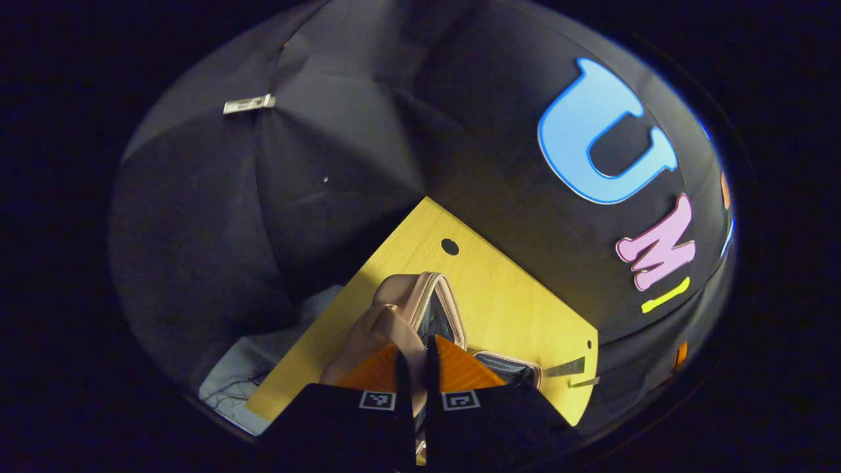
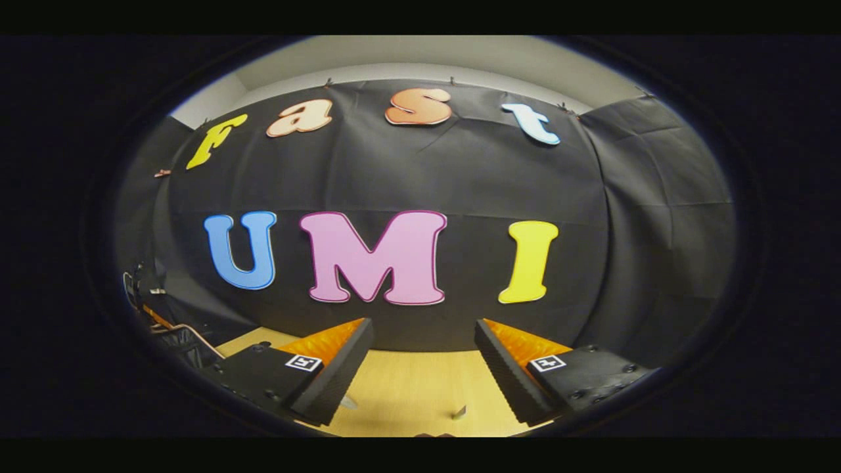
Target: First open the suitcase, pack the skin care products into it, and then close the suitcase.
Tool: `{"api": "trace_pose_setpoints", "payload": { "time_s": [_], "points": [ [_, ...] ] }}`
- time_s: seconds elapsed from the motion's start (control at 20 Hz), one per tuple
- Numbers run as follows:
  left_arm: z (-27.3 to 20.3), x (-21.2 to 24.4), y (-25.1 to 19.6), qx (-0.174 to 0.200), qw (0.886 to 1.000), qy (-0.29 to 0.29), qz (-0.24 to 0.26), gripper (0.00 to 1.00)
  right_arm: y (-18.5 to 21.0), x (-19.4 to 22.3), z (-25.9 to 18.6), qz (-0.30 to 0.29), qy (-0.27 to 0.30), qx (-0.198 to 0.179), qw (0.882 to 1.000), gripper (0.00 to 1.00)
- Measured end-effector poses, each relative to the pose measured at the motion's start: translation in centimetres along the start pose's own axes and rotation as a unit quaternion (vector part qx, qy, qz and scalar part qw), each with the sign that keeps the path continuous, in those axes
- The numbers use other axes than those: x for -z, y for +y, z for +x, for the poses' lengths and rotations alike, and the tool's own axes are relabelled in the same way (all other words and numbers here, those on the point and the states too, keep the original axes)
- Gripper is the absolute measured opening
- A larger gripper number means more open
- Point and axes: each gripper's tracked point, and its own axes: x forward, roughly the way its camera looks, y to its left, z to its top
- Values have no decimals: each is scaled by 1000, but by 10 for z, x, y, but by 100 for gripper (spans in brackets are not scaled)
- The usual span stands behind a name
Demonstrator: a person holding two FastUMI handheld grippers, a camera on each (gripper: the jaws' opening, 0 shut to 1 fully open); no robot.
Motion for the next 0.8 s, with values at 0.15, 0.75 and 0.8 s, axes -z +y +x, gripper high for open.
{"api": "trace_pose_setpoints", "payload": {
  "time_s": [0.15, 0.75, 0.8],
  "points": [
    [17, 3, 44, 48, 996, 17, -75, 12, 20, 6, -5, 0, 20, 1, 1000, 98],
    [43, 26, 136, 245, 917, 60, -309, 38, 85, 26, -25, -103, 69, -39, 992, 97],
    [39, 23, 146, 263, 905, 56, -330, 39, 97, 27, -26, -117, 69, -49, 990, 96]
  ]
}}
